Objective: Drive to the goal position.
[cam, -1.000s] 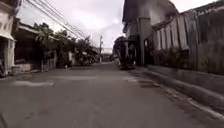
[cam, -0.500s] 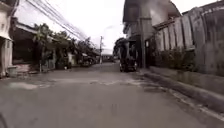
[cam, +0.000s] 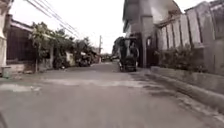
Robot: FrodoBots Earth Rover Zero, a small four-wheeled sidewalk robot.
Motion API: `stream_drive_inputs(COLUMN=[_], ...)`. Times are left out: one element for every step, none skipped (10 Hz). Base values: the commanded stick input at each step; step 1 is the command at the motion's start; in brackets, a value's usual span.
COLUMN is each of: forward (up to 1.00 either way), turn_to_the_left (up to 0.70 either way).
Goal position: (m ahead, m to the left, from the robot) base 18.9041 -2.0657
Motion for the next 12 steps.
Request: stream_drive_inputs(forward=[0.7,0.7,0.7,0.7,0.7,0.7,0.7,0.7,0.7,0.7,0.7,0.7], turn_to_the_left=[0.0,0.0,0.0,0.0,0.0,0.0,0.0,0.0,0.0,0.0,0.0,0.0])
